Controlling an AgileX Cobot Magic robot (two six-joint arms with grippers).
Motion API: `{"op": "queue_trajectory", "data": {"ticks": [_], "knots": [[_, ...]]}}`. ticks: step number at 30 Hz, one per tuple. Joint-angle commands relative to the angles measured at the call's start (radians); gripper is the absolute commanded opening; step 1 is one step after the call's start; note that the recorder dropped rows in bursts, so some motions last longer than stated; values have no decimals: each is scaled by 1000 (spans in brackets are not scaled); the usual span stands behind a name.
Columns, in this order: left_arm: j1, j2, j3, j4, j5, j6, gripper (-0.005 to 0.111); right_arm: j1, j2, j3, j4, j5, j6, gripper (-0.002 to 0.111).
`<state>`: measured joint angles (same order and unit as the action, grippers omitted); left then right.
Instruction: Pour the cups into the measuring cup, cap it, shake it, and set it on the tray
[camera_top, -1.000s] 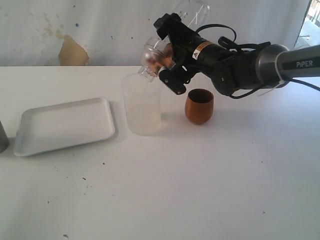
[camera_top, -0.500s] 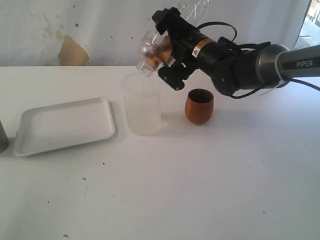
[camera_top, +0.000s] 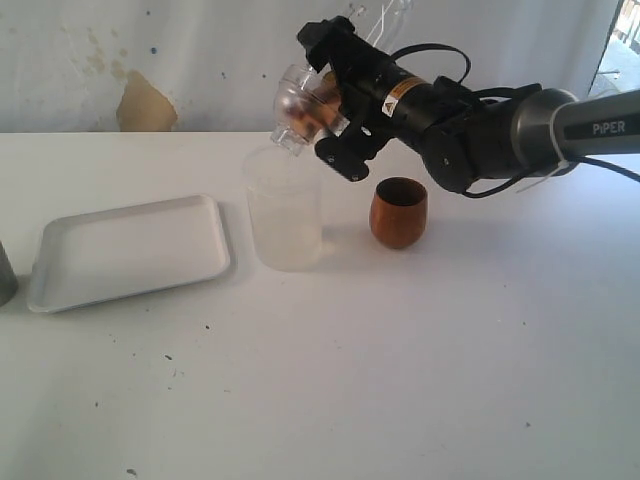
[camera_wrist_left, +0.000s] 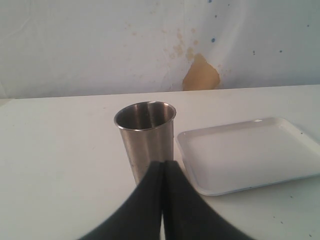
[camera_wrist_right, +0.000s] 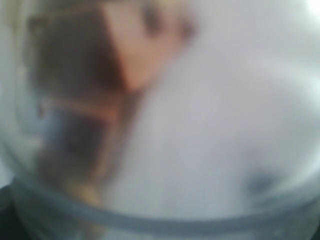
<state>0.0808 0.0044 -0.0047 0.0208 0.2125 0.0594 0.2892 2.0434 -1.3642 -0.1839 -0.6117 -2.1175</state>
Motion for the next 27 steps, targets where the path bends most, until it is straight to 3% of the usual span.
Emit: {"op": "queue_trajectory", "data": {"ticks": [1, 7, 14, 27], "knots": [[-5, -4, 5, 2, -10, 3, 0, -1, -11, -10, 5, -56, 5, 0], [-5, -4, 5, 2, -10, 3, 0, -1, -11, -10, 7, -56, 142, 0], [-5, -4, 5, 2, -10, 3, 0, -1, -9, -10, 7, -29, 591, 0], [-5, -4, 5, 2, -10, 3, 0, -1, -9, -10, 7, -29, 667, 0]]}}
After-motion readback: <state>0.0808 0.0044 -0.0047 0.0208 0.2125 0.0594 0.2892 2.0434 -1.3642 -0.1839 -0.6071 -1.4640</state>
